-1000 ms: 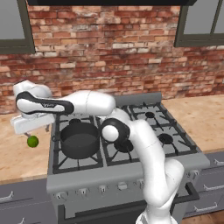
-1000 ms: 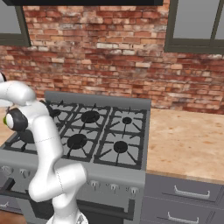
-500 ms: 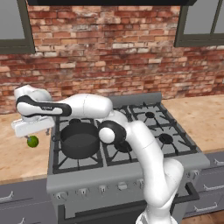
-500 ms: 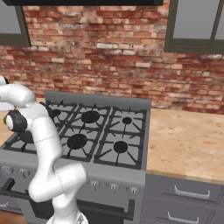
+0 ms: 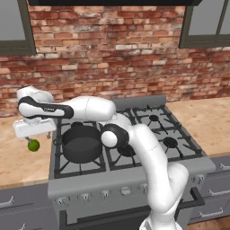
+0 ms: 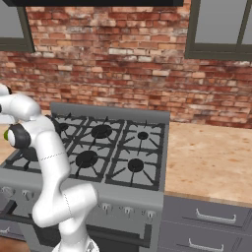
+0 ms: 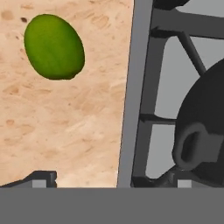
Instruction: Turn on the burner for the pot on the stove. Wait thirty seconds for the pot to heat up. Then add the lime to the pot.
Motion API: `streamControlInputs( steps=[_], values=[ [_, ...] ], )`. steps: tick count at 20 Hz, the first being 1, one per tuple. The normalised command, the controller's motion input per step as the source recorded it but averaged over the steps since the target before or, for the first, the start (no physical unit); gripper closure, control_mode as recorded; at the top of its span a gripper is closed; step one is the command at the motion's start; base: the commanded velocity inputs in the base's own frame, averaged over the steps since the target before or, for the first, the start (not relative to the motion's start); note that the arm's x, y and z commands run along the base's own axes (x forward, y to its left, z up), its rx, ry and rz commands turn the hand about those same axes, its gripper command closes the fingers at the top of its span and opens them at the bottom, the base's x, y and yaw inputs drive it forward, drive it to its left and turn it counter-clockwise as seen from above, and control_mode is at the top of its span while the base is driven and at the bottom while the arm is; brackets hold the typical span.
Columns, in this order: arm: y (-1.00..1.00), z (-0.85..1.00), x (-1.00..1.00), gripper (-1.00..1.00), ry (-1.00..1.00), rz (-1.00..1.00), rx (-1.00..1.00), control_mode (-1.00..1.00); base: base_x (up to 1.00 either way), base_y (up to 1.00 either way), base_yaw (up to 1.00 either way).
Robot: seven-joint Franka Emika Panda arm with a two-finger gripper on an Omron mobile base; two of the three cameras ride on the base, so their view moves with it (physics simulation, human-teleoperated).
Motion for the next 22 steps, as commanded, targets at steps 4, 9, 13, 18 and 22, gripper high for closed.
streamControlInputs(
  steps=[4,9,13,18,22],
  values=[
    [0.03,0.00,0.14,-1.00,-0.07,-0.12,-0.01,-1.00,0.00,0.00,0.00],
    [0.02,-0.13,0.18,-1.00,-0.07,-0.08,-0.01,-1.00,0.00,0.00,0.00],
    [0.12,-0.18,0.24,-1.00,-0.05,-0.04,-0.01,-1.00,0.00,0.00,0.00],
    [0.16,-0.13,0.28,-1.00,0.00,0.00,0.00,-1.00,0.00,0.00,0.00],
    [0.16,0.00,0.23,-1.00,0.00,0.00,0.00,-1.00,0.00,0.00,0.00]
  ],
)
